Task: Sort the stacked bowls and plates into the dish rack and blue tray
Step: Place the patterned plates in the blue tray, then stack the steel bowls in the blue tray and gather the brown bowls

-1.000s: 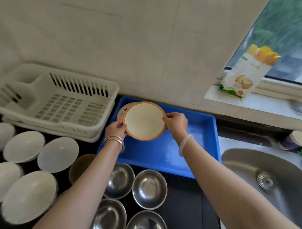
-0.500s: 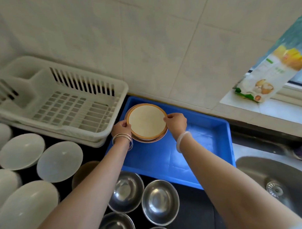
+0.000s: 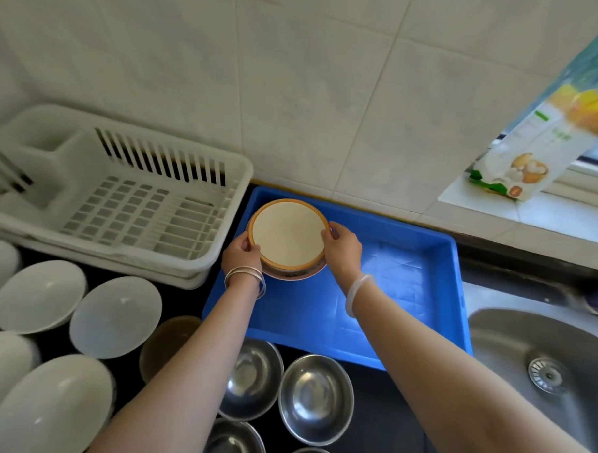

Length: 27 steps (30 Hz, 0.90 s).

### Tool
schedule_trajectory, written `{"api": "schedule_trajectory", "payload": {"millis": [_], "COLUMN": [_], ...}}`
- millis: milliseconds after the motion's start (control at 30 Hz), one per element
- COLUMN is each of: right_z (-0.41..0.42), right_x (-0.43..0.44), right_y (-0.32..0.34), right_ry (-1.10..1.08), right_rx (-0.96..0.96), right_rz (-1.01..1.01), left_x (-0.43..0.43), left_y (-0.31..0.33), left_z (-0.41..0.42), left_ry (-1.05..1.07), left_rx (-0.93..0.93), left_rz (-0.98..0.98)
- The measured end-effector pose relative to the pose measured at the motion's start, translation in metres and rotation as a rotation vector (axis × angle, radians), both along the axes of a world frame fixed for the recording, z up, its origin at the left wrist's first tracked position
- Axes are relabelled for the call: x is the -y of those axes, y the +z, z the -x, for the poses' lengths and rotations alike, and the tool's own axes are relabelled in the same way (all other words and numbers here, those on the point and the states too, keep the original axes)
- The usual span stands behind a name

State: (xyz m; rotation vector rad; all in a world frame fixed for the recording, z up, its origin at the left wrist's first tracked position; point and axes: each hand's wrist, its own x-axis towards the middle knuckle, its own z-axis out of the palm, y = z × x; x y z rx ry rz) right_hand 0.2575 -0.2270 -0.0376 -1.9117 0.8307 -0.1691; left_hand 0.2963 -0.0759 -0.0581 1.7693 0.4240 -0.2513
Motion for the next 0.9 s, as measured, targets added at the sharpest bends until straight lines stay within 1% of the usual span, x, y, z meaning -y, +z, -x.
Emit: {"api": "schedule_trajectory", "payload": {"millis": [133, 233, 300, 500, 600, 700, 767, 900], "right_z": [0.011, 0.021, 0.032, 0.091, 0.129, 0.169, 0.196, 0.242], "right_x": [-0.003, -0.001, 0.002, 0.006, 0.004, -0.001, -0.003, -0.004], "right_y": [0.001, 0.008, 0.012, 0.022, 0.017, 0.006, -0.004, -0.026], "right_ry": [0.052, 0.078, 0.089, 0.171, 0.196, 0.233, 0.25, 0.28], "right_rx": [0.015, 0.015, 0.033, 0.057, 0.019, -0.05, -0.128, -0.299], "right_rz": [-0.025, -0.056, -0.066, -0.02, -0.077, -0.12, -0.106, -0.007], "left_x": [0.0, -0.004, -0.009, -0.032, -0.044, -0.054, -0.06, -0.066], "left_y": [0.001, 0.006, 0.01, 0.029, 0.032, 0.025, 0.018, 0.006], "left_z": [0.007, 0.017, 0.03, 0.105, 0.157, 0.203, 0.228, 0.261], "left_ry": [0.023, 0.035, 0.021, -0.026, -0.07, -0.162, -0.245, -0.406], "left_rx": [-0.008, -0.041, -0.068, -0.141, -0.173, -0.207, -0.21, -0.199], "left_rz": [0.069, 0.195, 0.245, 0.247, 0.203, 0.071, -0.024, -0.159]}}
